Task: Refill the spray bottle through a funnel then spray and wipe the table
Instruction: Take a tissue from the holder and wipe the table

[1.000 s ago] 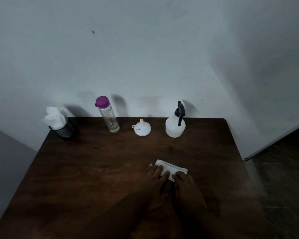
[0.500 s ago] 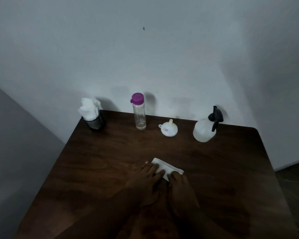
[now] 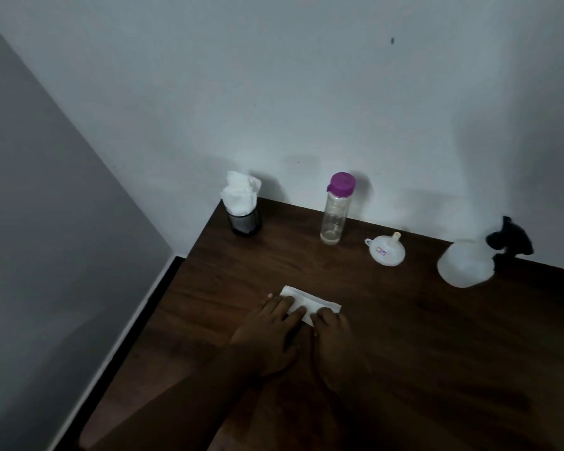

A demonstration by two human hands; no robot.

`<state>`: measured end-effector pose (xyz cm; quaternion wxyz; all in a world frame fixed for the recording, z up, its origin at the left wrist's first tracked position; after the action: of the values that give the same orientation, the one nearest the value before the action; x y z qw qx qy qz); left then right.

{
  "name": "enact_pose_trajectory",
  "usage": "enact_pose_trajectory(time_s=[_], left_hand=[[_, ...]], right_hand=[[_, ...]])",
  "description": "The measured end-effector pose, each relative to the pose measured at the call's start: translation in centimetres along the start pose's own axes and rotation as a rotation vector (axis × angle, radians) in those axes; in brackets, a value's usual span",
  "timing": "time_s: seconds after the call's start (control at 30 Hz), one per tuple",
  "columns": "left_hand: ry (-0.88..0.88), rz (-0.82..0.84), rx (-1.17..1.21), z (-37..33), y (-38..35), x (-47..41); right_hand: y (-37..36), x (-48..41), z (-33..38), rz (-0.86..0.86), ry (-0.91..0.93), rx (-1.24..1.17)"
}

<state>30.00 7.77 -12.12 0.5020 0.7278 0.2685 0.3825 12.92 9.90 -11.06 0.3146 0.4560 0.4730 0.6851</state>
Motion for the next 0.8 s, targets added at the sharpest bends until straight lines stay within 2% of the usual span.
enact_pose_trajectory(time_s=[0.03,0.13,0.2,0.27,0.4,0.57,0.67,0.8], left_hand=[[0.017,-0.003,0.009,0.8,0.0,0.4],[0.07,-0.019,0.011,3.1,-0.2,1.3],[0.104,-0.032,0.007,4.6,-0.5,2.0],[0.143,-0.02,0.005,5.9,-0.9,2.8],[0.2,-0.016,-0.011,7.5,-1.5,4.2],[0.249,-0.032,-0.032,6.9,-2.4,5.8],[0.28,0.001,-0.058,5.3,-2.3,6.7],[0.306,-0.031,-0.039,2.7,-3.0,7.8]], right_hand=[[0.3,-0.8,0.6,0.049,0.011,-0.007],[0.2,-3.0,2.0,-0.038,0.058,0.05],[-0.2,-4.3,3.2,-0.032,0.122,0.049],[0.2,-5.3,4.5,-0.129,0.162,0.012],[1.0,-6.3,6.3,-0.2,0.175,-0.01],[-0.7,-6.7,5.5,-0.093,0.162,-0.055],[-1.1,-6.2,4.9,-0.096,0.224,-0.076],[-1.1,-4.7,3.7,-0.144,0.359,0.018]])
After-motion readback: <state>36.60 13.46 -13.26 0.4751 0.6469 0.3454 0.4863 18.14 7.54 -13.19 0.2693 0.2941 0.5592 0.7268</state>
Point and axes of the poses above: each hand's wrist, its own x-axis away from the middle knuckle, its own y-axis out of the back of the hand, z = x × y, the point moved 1 cm from there along -x, towards the middle knuckle, and after that the axes turned 3 degrees about z, right-handed, at the moved point
